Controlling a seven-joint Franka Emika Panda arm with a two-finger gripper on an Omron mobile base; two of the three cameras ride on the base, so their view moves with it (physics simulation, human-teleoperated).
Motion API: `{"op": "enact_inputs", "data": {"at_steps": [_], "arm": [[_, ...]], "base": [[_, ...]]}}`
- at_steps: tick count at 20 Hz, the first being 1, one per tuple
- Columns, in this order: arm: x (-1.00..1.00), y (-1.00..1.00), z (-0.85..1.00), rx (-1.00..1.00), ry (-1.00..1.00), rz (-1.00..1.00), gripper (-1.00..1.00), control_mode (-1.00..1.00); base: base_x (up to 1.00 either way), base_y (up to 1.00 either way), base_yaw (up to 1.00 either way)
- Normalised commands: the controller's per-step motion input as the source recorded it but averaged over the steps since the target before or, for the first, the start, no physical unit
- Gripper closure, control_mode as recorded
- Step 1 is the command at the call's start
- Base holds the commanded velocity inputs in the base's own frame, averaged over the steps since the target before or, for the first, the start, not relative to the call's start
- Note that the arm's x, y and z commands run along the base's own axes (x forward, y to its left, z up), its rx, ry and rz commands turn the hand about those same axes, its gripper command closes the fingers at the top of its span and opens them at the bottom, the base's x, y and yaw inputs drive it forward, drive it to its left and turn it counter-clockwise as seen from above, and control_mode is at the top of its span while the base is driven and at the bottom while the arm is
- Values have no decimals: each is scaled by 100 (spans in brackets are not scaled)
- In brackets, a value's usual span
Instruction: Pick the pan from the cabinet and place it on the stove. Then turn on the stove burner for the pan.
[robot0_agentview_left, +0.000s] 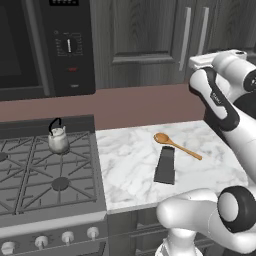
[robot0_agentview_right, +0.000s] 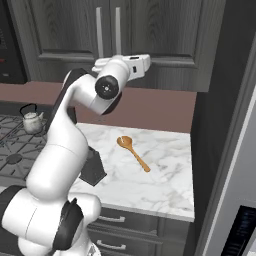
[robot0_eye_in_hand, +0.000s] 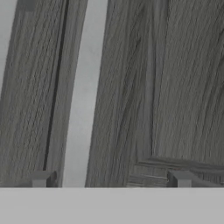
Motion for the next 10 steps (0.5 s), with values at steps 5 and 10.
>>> {"op": "enact_inputs", "data": {"at_steps": [5,10], "arm": [[1,1,9,-2,-4,0,-100,-100],[11,2,0,0,-9,0,-100,-100]], "base": [[0,0,0],[0,0,0]]}}
